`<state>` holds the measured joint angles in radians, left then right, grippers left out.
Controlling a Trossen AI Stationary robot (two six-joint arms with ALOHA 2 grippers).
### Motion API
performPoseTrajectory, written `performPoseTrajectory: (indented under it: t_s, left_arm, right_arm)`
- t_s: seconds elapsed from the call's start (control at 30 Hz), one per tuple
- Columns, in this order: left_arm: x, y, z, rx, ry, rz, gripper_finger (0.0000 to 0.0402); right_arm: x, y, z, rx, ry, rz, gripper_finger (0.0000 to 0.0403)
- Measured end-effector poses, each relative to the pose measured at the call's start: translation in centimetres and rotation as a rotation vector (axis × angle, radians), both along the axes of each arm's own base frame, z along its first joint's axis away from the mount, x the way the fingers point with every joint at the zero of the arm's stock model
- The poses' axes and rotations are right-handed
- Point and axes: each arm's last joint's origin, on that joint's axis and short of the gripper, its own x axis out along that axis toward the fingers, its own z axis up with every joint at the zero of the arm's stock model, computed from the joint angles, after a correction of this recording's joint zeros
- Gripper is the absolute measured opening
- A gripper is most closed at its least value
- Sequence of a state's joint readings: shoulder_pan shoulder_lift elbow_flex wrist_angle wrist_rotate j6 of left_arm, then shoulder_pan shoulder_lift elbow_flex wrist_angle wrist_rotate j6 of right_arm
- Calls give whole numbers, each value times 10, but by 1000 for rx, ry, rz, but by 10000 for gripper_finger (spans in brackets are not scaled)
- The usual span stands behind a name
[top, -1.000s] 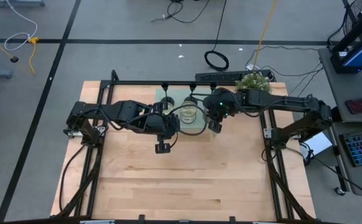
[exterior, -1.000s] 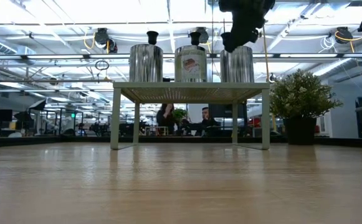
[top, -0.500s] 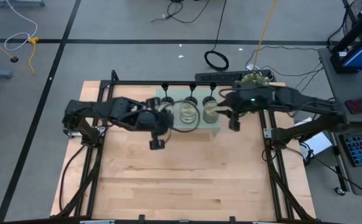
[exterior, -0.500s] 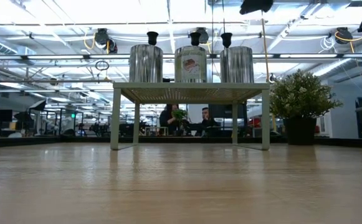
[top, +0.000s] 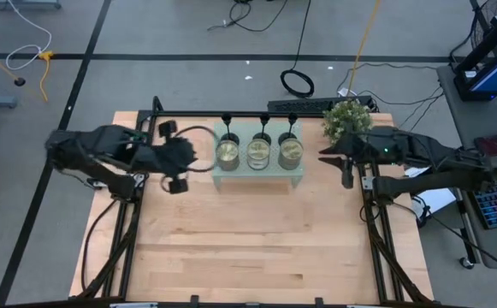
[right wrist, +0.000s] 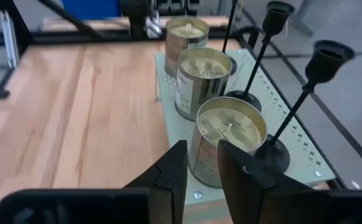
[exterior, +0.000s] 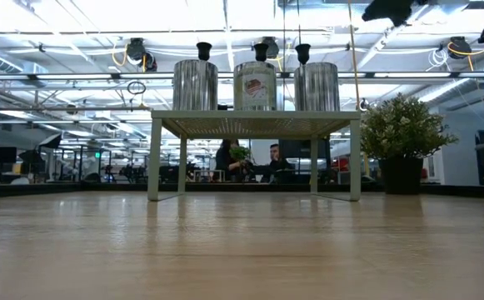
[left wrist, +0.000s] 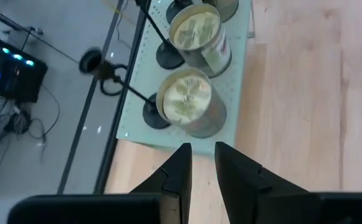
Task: Stock candles and holders on shelf
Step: Return to Home Position
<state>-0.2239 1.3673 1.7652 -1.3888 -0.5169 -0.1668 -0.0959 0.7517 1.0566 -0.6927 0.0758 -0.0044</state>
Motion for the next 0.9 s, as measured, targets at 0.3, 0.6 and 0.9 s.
performPoseTrajectory:
  t_s: [0.3,0.6,0.9]
  left_arm:
    - [-65,7,-62,-70,-253,-113,76]
    - [-104,14,-132,-68,-453,-269,76]
    - [-129,21,-179,-56,-669,-314,76]
  right_arm:
    - [-14,1,-53,80,-84,-38,76]
    - [-12,2,-93,188,-103,-50,72]
    - [-12,5,-117,190,-197,56,60]
